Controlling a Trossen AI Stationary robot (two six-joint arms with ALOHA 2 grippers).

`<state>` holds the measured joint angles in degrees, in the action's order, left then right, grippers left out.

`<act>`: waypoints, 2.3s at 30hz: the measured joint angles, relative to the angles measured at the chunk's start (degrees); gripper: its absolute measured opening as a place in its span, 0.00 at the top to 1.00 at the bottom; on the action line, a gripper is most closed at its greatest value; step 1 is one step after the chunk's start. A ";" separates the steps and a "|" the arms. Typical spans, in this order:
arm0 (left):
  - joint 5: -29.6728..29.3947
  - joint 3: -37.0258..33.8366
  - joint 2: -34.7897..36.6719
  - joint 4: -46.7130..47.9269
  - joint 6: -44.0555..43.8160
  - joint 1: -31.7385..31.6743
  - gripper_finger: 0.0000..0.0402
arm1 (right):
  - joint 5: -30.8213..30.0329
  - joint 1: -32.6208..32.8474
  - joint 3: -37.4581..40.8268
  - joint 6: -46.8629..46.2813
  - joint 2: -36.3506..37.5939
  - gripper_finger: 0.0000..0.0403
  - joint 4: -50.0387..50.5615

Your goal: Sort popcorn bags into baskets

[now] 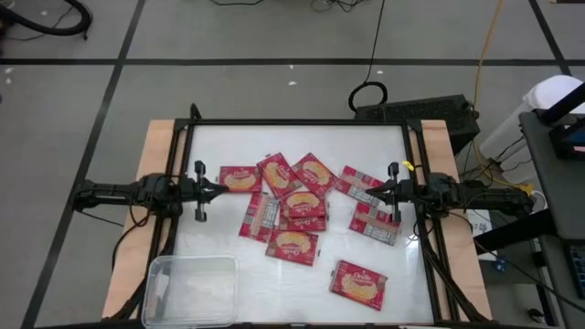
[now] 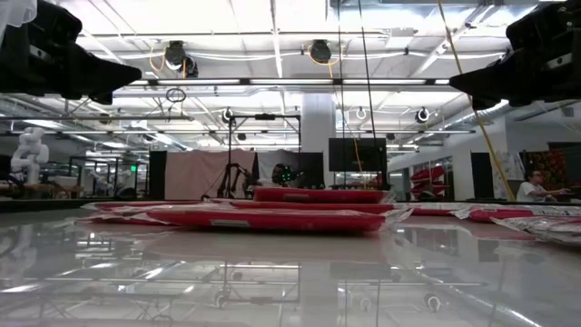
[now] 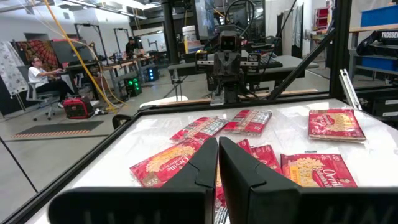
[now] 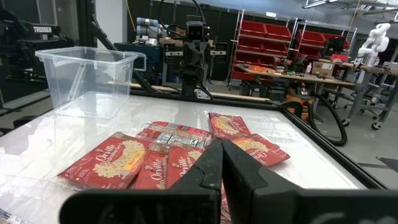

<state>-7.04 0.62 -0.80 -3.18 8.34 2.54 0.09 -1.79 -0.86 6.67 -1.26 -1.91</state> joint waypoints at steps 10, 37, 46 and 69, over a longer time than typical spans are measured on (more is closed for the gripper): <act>0.01 -0.02 0.01 0.00 0.00 -0.01 0.95 | 0.01 0.00 0.00 0.01 0.00 1.00 0.00; -0.01 -0.01 0.01 -0.01 0.00 0.01 0.95 | -0.01 -0.01 0.02 1.96 0.00 1.00 -0.04; -0.01 0.00 0.02 0.00 0.00 0.01 0.95 | -0.01 -0.01 0.00 -0.81 0.00 1.00 -0.04; 0.03 -0.02 0.02 -0.02 -7.43 0.01 0.95 | -0.36 -0.01 0.02 -17.09 0.00 1.00 -1.54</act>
<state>-7.01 0.61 -0.78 -3.20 0.91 2.55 -0.28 -1.80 -0.84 -10.42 -1.26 -3.45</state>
